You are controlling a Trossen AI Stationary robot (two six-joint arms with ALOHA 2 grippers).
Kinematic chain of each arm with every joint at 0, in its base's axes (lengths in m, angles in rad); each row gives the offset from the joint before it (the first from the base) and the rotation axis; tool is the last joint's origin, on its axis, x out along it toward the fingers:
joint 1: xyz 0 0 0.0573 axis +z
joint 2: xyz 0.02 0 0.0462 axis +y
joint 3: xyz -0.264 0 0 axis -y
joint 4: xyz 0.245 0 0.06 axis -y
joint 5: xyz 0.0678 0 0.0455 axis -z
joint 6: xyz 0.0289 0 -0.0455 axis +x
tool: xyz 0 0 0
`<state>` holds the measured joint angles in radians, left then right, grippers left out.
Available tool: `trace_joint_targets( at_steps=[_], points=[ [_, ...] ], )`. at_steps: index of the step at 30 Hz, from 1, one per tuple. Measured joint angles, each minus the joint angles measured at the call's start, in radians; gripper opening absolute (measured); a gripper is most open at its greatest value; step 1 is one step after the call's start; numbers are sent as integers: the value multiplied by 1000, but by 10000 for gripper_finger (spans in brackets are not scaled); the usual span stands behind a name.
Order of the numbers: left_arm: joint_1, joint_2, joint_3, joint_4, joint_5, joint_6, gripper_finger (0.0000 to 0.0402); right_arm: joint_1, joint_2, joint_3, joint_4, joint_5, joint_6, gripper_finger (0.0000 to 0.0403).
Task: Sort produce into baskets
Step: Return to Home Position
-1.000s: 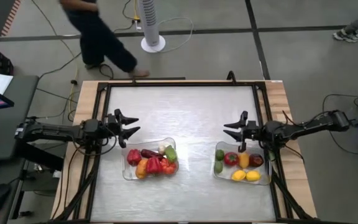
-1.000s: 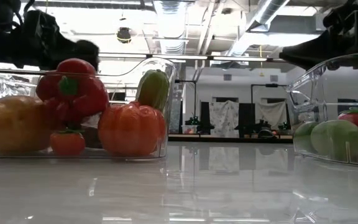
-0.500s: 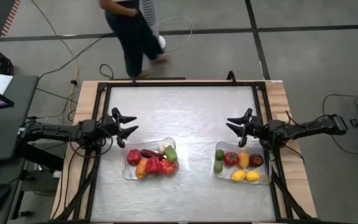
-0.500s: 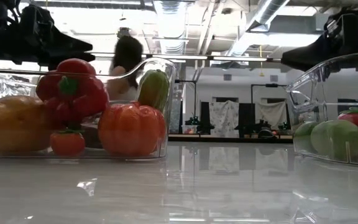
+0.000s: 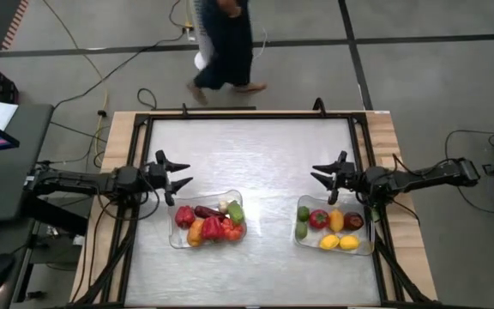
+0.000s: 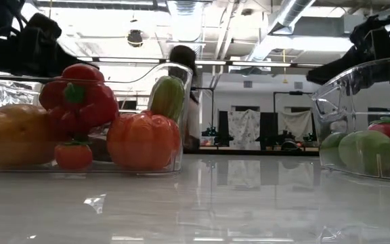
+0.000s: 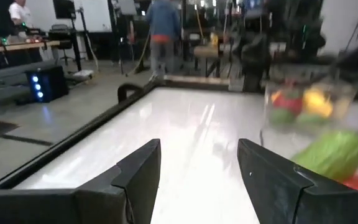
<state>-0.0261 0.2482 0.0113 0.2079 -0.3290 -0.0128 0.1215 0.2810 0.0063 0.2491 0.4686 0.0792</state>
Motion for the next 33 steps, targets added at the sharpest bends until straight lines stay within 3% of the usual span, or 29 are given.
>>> trace_joint_targets(
  at_steps=[7, 17, 33],
  points=[
    [0, 3, 0, -147, 3, 12, 200, 0, 0, 0, -70, 0, 0, 136],
    [0, 14, 0, -147, 8, 10, 200, 0, 0, -1, -163, 0, 0, 137],
    [0, 14, 0, -147, 8, 10, 200, 0, 0, -1, -171, 0, 0, 137]
  ],
)
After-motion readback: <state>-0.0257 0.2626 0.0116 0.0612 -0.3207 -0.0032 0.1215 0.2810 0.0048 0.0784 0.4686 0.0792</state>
